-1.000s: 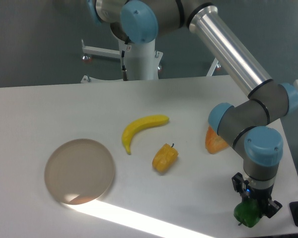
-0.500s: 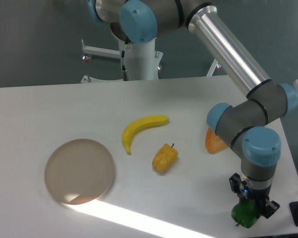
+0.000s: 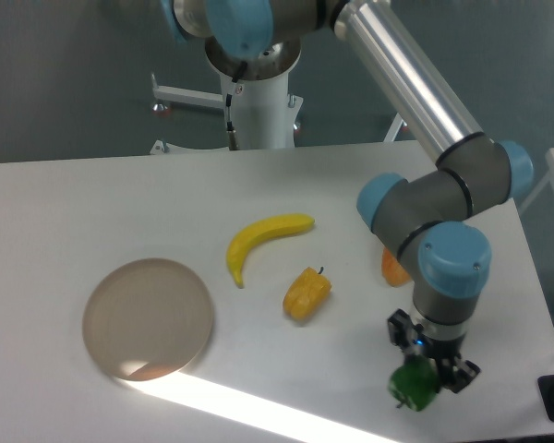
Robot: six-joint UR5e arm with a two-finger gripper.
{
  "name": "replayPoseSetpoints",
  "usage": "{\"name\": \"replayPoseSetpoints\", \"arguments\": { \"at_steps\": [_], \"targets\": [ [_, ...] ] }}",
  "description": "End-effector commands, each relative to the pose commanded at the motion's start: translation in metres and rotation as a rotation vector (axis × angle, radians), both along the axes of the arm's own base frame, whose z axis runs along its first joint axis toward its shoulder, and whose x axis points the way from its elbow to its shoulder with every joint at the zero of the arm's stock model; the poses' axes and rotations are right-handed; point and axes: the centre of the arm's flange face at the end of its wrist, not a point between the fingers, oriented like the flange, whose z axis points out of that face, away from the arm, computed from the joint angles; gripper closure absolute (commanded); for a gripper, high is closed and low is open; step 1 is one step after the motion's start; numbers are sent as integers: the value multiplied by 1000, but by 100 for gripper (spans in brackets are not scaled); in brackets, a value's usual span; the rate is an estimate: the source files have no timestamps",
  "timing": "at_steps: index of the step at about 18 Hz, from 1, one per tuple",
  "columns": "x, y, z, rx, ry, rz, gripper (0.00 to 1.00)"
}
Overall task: Place the green pepper on the plate
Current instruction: 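Carry the green pepper across the table and lower it onto the plate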
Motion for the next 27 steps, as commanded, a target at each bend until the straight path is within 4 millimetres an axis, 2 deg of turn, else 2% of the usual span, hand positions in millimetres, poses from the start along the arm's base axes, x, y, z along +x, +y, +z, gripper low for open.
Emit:
{"name": "replayPoseSetpoints", "arguments": {
  "at_steps": [3, 6, 10, 13, 15, 18, 19, 20, 22, 25, 27],
  "targets": [
    [49, -1, 24, 2, -32, 78, 65],
    [96, -7, 37, 11, -89, 158, 65],
    [147, -15, 42, 14, -155, 136, 65],
    [178, -10, 35, 50, -182, 97, 65],
    [204, -4, 18, 68, -173, 61, 65],
    [236, -8, 3, 111, -153, 21, 65],
    [254, -14, -11, 141, -138, -6, 65],
    [261, -16, -16, 144, -136, -19, 65],
    [288, -12, -24, 129, -140, -55, 65],
    [301, -19, -45, 111, -144, -77, 65],
    [318, -20, -49, 102, -146, -102, 65]
  ]
}}
